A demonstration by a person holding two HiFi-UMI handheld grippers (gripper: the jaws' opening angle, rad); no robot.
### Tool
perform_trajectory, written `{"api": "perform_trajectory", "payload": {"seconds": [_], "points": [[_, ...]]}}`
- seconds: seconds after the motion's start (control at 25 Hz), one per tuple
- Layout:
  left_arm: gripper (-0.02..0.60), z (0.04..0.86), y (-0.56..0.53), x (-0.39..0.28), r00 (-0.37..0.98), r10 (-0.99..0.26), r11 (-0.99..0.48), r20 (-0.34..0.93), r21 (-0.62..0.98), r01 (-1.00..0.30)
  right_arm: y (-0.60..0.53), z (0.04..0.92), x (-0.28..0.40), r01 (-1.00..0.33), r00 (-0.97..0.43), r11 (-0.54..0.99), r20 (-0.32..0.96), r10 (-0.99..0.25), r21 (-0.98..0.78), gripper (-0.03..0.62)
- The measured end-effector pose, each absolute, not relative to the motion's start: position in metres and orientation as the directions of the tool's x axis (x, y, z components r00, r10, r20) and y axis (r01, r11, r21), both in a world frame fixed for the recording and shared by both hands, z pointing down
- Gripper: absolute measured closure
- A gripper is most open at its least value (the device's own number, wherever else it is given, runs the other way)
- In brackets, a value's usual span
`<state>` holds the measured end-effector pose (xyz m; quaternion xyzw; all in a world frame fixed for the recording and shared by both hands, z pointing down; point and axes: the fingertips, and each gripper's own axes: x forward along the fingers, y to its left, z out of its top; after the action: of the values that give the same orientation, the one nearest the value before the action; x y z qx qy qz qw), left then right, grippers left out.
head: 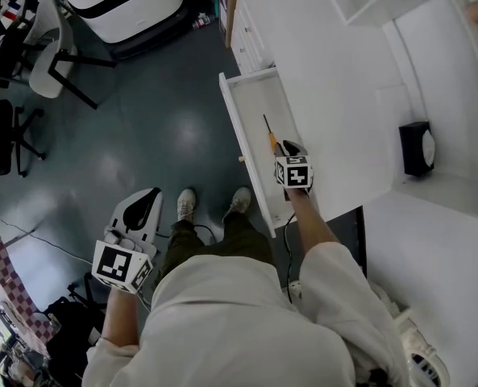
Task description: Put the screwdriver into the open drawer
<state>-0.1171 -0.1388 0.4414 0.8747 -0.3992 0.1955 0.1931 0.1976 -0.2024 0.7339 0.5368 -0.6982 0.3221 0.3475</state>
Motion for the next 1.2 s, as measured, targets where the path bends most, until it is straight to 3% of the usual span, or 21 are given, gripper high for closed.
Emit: {"api": "perform_trajectory", "payload": {"seconds": [0.52, 1.2], "points": [[0.577, 0.411, -0.150, -0.096, 0.698, -0.593, -0.698, 0.402, 0.175, -0.694, -0.197, 0.606, 0.193, -0.983, -0.168, 0.177, 0.663, -0.729, -0.054, 0.537], [0.577, 0.385, -0.147, -0.056, 0.800, -0.512, -0.802, 0.311, 0.161, -0.576, -0.134, 0.455, 0.203, -0.996, -0.086, 0.076, 0.354, -0.931, -0.041, 0.589]]}}
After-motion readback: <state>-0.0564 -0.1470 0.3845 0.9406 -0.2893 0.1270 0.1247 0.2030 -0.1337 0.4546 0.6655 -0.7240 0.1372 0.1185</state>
